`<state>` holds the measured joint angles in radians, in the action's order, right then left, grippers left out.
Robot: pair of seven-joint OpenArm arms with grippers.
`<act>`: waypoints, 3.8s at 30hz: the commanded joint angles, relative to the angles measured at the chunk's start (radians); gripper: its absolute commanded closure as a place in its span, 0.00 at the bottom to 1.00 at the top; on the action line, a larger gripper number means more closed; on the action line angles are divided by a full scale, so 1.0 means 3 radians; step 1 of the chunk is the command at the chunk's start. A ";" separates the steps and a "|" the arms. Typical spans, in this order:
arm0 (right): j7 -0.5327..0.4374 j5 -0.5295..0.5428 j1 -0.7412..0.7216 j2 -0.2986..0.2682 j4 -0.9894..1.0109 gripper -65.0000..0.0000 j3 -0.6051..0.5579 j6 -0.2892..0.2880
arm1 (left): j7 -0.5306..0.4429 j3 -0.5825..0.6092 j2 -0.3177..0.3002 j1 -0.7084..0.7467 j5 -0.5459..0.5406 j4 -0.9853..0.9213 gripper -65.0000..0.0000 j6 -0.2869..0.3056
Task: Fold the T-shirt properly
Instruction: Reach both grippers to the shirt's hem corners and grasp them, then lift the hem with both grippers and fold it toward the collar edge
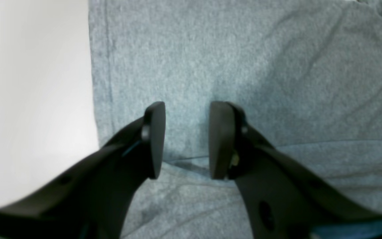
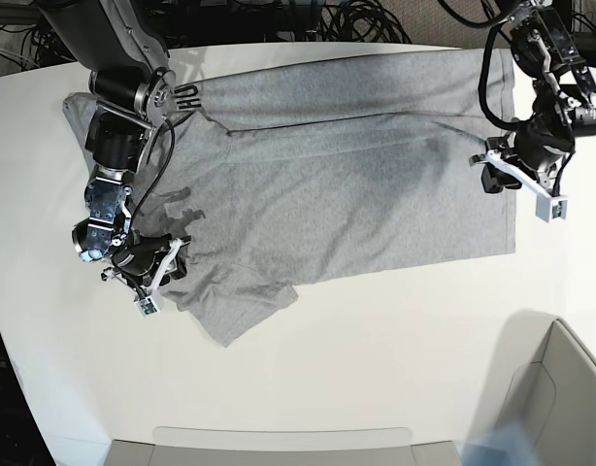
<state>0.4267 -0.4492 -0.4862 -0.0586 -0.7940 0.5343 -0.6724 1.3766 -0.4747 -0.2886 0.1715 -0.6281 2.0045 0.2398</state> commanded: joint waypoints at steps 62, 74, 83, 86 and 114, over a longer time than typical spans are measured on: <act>-0.0918 0.0503 -0.1001 -0.0436 0.2179 0.57 -0.0530 -0.0012 | -0.0024 -0.0016 -0.0058 -0.0068 -0.0016 0.0047 0.65 0.0001; -0.0734 0.0503 -0.1026 -0.0385 0.2143 0.57 -0.0525 -0.0086 | -0.0044 0.0010 -0.0084 -0.0671 -0.0016 -0.0286 0.63 0.0027; -0.0734 0.0503 -0.1026 -0.0385 0.2143 0.57 -0.0525 -0.0086 | -0.0719 0.0910 -0.0621 -0.1408 -0.0011 -0.1708 0.55 0.0001; -0.0734 0.0503 -0.1041 -0.0390 0.2143 0.57 -0.0525 -0.0086 | -0.1047 0.1283 -0.0851 -0.1617 -0.0011 -0.2403 0.55 0.0022; -0.0724 0.0487 -0.1195 -0.0401 0.2143 0.71 -0.0541 -0.0086 | -0.2330 0.2792 -0.1061 -0.2175 -0.0026 -0.4337 0.73 0.0431</act>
<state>0.2054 -0.2996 -0.8055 -0.1738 -0.1425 0.3756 -0.6865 0.6151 0.3611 -0.6170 -0.4824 -0.6319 0.7067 0.3592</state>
